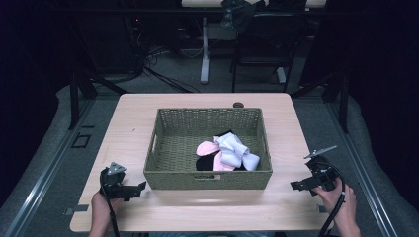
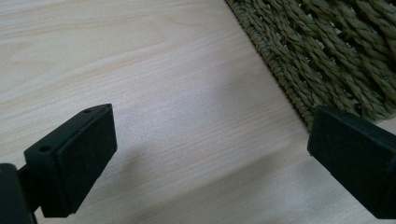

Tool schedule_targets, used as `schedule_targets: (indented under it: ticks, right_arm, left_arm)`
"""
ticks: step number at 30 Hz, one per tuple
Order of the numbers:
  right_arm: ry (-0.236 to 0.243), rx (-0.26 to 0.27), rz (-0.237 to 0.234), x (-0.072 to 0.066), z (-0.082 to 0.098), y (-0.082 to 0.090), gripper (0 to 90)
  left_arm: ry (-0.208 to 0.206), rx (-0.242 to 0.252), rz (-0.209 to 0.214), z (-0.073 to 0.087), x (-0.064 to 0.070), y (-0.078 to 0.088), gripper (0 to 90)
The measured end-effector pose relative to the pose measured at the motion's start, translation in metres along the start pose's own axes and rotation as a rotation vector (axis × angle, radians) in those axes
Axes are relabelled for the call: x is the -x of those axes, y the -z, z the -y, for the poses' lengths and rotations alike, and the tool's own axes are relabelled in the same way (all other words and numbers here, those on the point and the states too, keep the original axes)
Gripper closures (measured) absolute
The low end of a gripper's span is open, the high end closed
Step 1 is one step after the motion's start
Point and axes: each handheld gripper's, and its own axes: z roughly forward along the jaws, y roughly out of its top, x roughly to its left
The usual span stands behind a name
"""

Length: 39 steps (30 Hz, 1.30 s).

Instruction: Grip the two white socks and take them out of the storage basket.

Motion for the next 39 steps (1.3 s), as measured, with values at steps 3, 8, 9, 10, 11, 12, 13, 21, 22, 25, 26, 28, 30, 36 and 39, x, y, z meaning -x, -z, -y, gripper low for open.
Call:
schedule_targets:
  ticks: [3, 8, 9, 10, 11, 12, 13, 21, 22, 25, 26, 28, 30, 36, 39]
  right_arm:
    - [0.013, -0.003, -0.013, 0.0, -0.006, 0.006, 0.0]
    - [0.035, -0.001, 0.002, -0.004, -0.017, 0.018, 0.0]
    - [0.04, 0.007, 0.0, -0.004, -0.02, 0.02, 0.0]
    - [0.041, 0.011, -0.011, -0.005, -0.022, 0.022, 0.0]
    - [0.05, 0.011, -0.004, -0.006, -0.026, 0.026, 0.0]
    - [0.053, 0.016, -0.013, -0.007, -0.029, 0.027, 0.0]
    - [0.062, 0.009, -0.009, -0.008, -0.032, 0.03, 0.0]
    - [0.116, 0.015, -0.022, -0.019, -0.058, 0.049, 0.0]
    - [0.126, 0.014, -0.018, -0.02, -0.061, 0.051, 0.0]
    - [0.136, 0.007, -0.032, -0.024, -0.071, 0.056, 0.0]
    - [0.143, 0.009, -0.029, -0.026, -0.074, 0.058, 0.0]
    - [0.147, 0.011, -0.043, -0.029, -0.081, 0.06, 0.0]
    - [0.168, 0.01, -0.041, -0.032, -0.088, 0.063, 0.0]
    - [0.207, 0.013, -0.048, -0.043, -0.108, 0.07, 0.0]
    - [0.238, 0.01, -0.057, -0.052, -0.12, 0.071, 0.0]
  left_arm:
    - [0.004, 0.003, -0.003, 0.0, 0.0, 0.0, 1.4]
    - [0.005, 0.0, 0.0, 0.0, 0.0, 0.0, 1.4]
    - [0.005, 0.0, 0.0, 0.0, 0.0, 0.0, 1.4]
    - [0.006, 0.0, 0.0, 0.0, 0.0, 0.0, 1.4]
    - [0.005, 0.0, 0.0, 0.0, 0.0, 0.0, 1.4]
    - [0.006, 0.0, 0.0, 0.0, 0.0, 0.0, 1.4]
    - [0.006, 0.0, 0.0, 0.0, 0.0, -0.001, 1.4]
    - [0.007, 0.0, 0.002, 0.0, -0.001, -0.001, 1.4]
    - [0.007, 0.0, 0.002, 0.0, -0.001, -0.001, 1.4]
    - [0.007, -0.001, 0.002, 0.0, -0.001, -0.001, 1.4]
    - [0.008, 0.0, 0.002, 0.0, 0.0, -0.001, 1.4]
    - [0.006, 0.0, 0.002, 0.0, 0.0, -0.001, 1.4]
    - [0.009, 0.001, 0.002, 0.0, -0.001, -0.001, 1.4]
    - [0.01, 0.002, -0.003, 0.001, -0.001, -0.001, 1.4]
    - [0.009, -0.002, -0.002, 0.001, 0.0, 0.0, 1.4]
